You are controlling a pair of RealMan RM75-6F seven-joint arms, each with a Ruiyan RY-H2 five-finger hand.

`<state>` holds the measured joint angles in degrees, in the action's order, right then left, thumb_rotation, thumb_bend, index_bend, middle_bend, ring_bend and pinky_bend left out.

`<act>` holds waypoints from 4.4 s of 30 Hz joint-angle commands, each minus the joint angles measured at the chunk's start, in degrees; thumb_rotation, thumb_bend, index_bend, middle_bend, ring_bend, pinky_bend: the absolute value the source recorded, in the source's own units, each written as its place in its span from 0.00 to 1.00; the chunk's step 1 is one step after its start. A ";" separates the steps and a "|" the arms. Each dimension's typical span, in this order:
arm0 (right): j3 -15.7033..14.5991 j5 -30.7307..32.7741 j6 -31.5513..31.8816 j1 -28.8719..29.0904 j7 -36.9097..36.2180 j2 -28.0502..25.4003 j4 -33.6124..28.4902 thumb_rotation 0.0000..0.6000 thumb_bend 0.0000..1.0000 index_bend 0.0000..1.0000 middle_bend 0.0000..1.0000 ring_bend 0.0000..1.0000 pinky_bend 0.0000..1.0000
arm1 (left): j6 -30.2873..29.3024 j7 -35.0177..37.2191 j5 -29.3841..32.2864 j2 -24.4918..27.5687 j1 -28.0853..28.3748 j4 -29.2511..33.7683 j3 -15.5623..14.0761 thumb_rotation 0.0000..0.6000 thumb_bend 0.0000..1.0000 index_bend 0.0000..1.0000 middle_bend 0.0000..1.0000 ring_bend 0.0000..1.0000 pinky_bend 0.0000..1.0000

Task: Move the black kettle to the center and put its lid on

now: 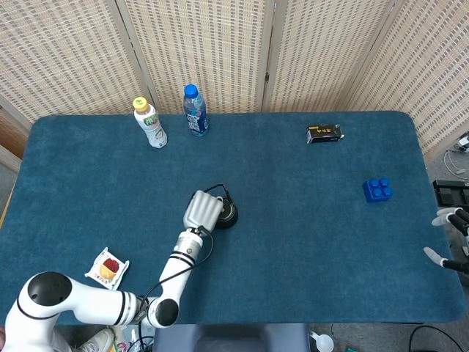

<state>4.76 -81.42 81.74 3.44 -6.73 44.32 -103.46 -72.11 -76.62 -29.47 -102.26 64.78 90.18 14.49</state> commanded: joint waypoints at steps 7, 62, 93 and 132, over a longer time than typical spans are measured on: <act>0.02 0.05 -0.15 0.11 0.08 0.11 0.06 1.00 0.18 0.43 0.33 0.19 0.19 | 0.43 0.89 3.12 0.93 0.50 1.36 0.23 1.00 0.47 0.36 0.94 0.66 0.72; 0.02 0.17 -0.27 0.21 0.46 0.18 -0.09 1.00 0.17 0.43 0.33 0.19 0.19 | -11.72 1.88 3.52 8.29 -1.77 15.77 -3.50 1.00 0.47 0.27 0.86 0.59 0.72; -0.09 4.14 -6.82 3.94 9.00 3.66 -0.87 1.00 0.17 0.43 0.33 0.19 0.19 | -18.35 28.78 -20.29 26.57 -26.10 18.45 -17.71 1.00 0.47 0.29 0.34 0.19 0.37; -1.00 5.93 -8.14 5.40 16.62 6.29 -1.35 1.00 0.18 0.43 0.33 0.19 0.19 | -24.77 50.31 -41.66 31.39 -52.72 8.60 -22.23 1.00 0.45 0.33 0.33 0.18 0.35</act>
<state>3.78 -75.47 73.61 8.83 9.86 50.58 -104.83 -97.55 -28.60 -70.73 -71.17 13.36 100.45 -8.44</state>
